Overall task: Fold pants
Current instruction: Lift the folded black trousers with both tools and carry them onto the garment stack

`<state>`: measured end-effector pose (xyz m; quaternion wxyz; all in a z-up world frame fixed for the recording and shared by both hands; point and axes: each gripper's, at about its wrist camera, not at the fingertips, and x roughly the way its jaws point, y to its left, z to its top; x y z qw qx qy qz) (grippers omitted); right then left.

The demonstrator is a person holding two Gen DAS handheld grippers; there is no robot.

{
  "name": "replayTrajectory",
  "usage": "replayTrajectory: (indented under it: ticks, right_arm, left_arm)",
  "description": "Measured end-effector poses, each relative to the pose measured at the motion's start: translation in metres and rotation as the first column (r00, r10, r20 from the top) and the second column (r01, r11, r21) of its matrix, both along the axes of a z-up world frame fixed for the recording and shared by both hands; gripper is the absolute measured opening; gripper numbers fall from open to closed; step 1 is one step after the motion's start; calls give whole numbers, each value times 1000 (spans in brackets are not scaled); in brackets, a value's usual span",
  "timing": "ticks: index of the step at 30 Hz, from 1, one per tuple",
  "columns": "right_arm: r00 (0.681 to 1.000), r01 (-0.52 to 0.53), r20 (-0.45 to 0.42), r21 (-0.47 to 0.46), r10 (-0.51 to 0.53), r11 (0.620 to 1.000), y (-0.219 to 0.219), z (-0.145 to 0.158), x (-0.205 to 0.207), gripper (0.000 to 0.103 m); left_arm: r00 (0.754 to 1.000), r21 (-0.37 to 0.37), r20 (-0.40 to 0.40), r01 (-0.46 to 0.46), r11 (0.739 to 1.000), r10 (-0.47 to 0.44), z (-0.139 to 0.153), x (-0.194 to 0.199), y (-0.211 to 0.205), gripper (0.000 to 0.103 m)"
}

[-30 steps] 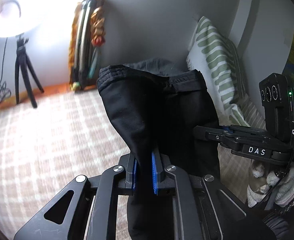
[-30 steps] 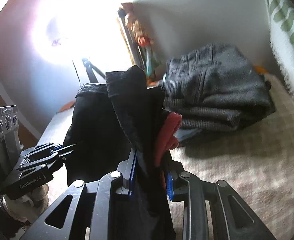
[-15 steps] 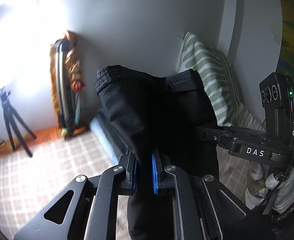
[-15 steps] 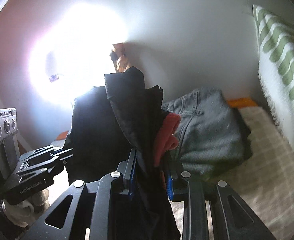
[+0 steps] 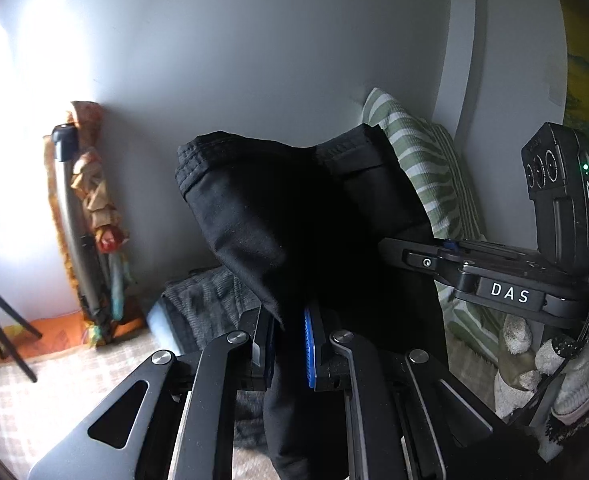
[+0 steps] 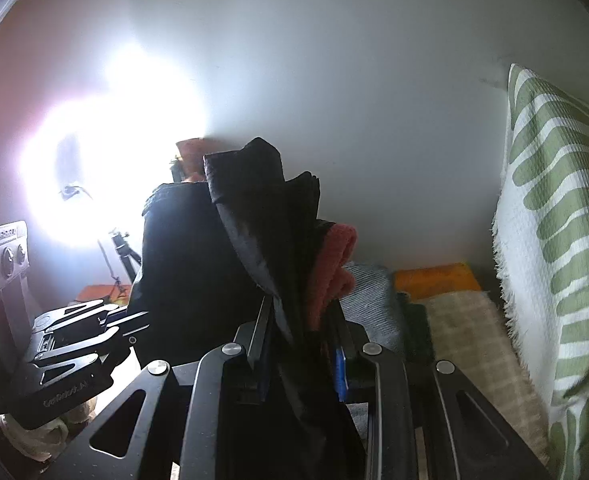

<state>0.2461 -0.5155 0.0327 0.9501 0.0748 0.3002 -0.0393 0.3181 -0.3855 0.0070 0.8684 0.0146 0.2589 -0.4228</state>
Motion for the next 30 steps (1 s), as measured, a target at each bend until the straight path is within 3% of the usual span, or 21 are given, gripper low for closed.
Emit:
replayTrajectory:
  ticks: [21, 30]
  right_arm:
    - [996, 25, -83, 42, -21, 999, -67, -56, 66, 24]
    - [987, 47, -154, 81, -34, 996, -88, -87, 87, 27]
  left_arm:
    - [999, 92, -21, -22, 996, 24, -44, 51, -53, 10]
    - [994, 152, -86, -52, 987, 66, -70, 75, -59, 12]
